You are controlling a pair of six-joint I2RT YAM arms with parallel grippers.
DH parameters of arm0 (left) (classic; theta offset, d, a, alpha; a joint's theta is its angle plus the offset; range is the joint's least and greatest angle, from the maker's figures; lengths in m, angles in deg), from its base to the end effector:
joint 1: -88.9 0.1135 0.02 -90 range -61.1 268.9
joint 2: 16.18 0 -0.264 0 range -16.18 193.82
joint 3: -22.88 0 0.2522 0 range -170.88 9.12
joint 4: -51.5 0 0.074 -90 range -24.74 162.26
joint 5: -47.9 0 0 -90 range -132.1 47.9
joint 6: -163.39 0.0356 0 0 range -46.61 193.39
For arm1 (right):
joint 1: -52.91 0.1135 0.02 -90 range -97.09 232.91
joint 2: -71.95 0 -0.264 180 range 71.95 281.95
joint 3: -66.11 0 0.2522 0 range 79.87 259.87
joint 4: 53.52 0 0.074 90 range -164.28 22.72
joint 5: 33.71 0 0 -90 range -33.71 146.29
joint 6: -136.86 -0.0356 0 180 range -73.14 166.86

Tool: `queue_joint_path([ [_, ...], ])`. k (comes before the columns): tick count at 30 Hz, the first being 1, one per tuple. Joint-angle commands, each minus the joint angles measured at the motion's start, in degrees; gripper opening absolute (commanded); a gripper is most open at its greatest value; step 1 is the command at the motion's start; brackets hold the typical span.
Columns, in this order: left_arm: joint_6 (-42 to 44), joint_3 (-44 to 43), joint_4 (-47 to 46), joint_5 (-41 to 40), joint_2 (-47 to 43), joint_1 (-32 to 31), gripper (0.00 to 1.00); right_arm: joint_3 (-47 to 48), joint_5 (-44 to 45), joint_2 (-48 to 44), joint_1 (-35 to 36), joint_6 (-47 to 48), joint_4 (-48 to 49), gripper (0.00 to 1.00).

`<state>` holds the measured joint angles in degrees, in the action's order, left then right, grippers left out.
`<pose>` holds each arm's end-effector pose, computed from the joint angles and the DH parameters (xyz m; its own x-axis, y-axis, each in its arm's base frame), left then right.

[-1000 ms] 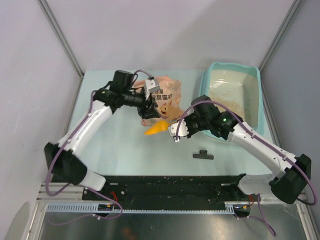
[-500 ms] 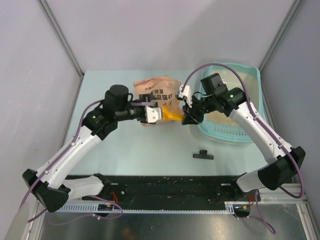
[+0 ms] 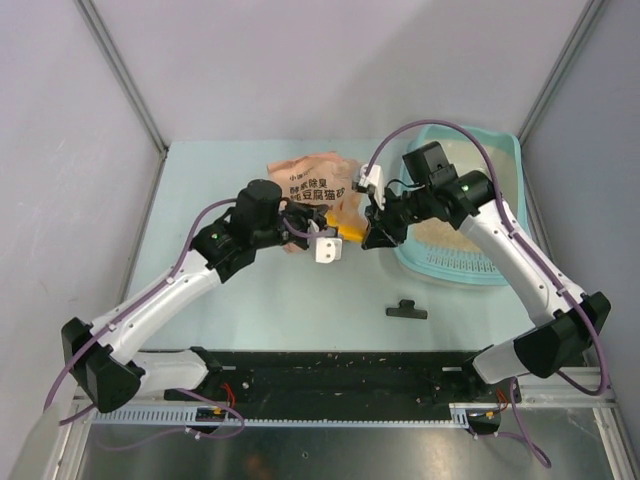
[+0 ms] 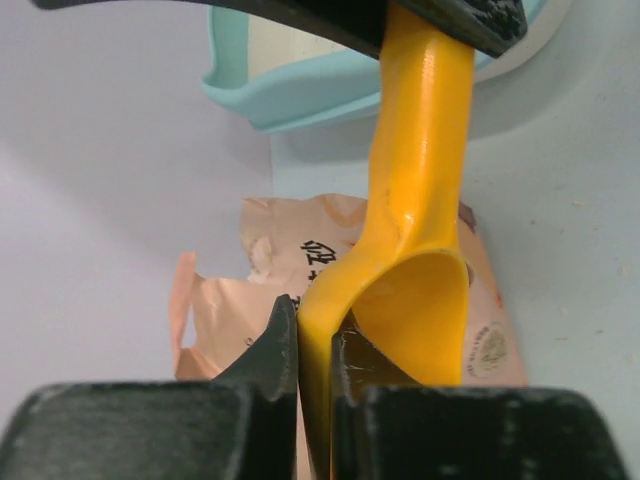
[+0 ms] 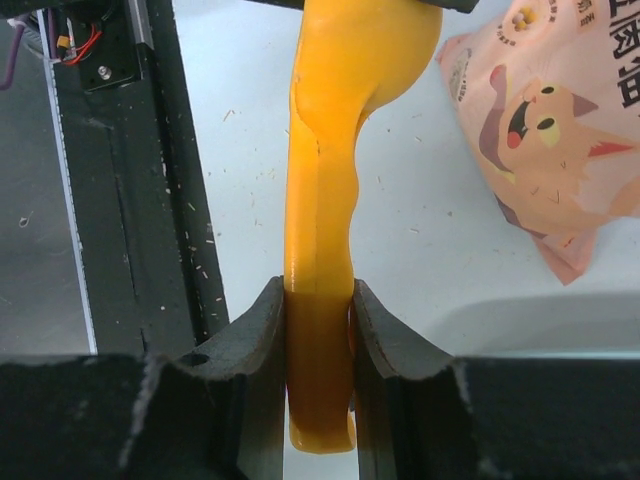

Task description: Fill the litter box with clean litter

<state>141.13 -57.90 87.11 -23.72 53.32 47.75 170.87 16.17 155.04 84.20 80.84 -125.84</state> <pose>0.1982 -0.1882 0.3657 0.6606 0.5890 -0.4654 0.6056 -0.0518 0.7941 0.2332 0.1686 0.3904 -0.1309 -0.5797 -0.8043 -0.9882 0.1414 0.0588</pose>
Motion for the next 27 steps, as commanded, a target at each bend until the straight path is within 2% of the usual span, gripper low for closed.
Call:
queue_joint_path([
  [1,1.45,1.02,-3.56,0.35,0.82,-0.34,0.00,1.90,-3.56,-1.26,-3.41,-8.20,4.41,0.02],
  [3,-2.95,-0.29,-3.65,-0.44,1.43,-0.16,0.00,1.72,-4.61,-1.26,-6.31,-12.77,9.66,0.17],
  [4,-9.23,-1.08,-3.65,-0.70,2.48,0.01,0.00,1.81,-4.53,-1.09,-7.63,-19.15,11.96,0.49],
  [5,-12.60,-2.66,-3.74,-0.79,3.01,0.45,0.00,2.42,-4.36,-0.83,-10.26,-22.34,14.59,0.60],
  [6,-15.77,-3.28,-3.65,-0.53,3.36,1.24,0.00,3.30,-4.79,-0.48,-11.50,-25.59,19.32,0.67],
  [7,-22.07,-3.90,-3.65,-0.35,4.06,1.68,0.00,4.09,-5.66,0.31,-12.90,-30.24,21.19,0.76],
  [8,-24.83,-4.51,-3.65,-0.09,4.16,2.03,0.00,4.62,-6.72,0.67,-15.44,-33.16,23.47,0.79],
  [10,-30.88,-4.61,-3.74,1.05,4.16,2.65,0.00,4.45,-9.62,1.02,-17.92,-41.83,31.47,0.85],
  [12,-34.85,-4.78,-3.65,2.19,4.33,3.17,0.00,3.49,-12.25,1.02,-20.91,-45.91,38.16,0.87],
  [13,-38.96,-4.96,-3.65,2.89,4.42,3.44,0.00,3.66,-12.70,1.11,-21.09,-47.15,39.04,0.88],
  [16,-45.65,-5.92,-3.83,5.26,5.03,4.58,0.00,2.61,-12.61,0.50,-21.62,-47.16,39.40,0.88],
  [19,-50.67,-7.33,-4.97,6.76,6.26,5.63,0.00,-0.11,-16.12,-0.30,-22.50,-50.05,41.95,0.88],
  [21,-52.01,-8.12,-6.72,7.99,7.14,6.42,0.00,-1.17,-19.29,-0.21,-22.85,-51.91,43.36,0.87],
  [27,-53.59,-10.67,-10.33,10.36,9.25,7.04,0.00,-4.07,-21.14,-1.52,-22.59,-53.74,43.27,0.85],
])
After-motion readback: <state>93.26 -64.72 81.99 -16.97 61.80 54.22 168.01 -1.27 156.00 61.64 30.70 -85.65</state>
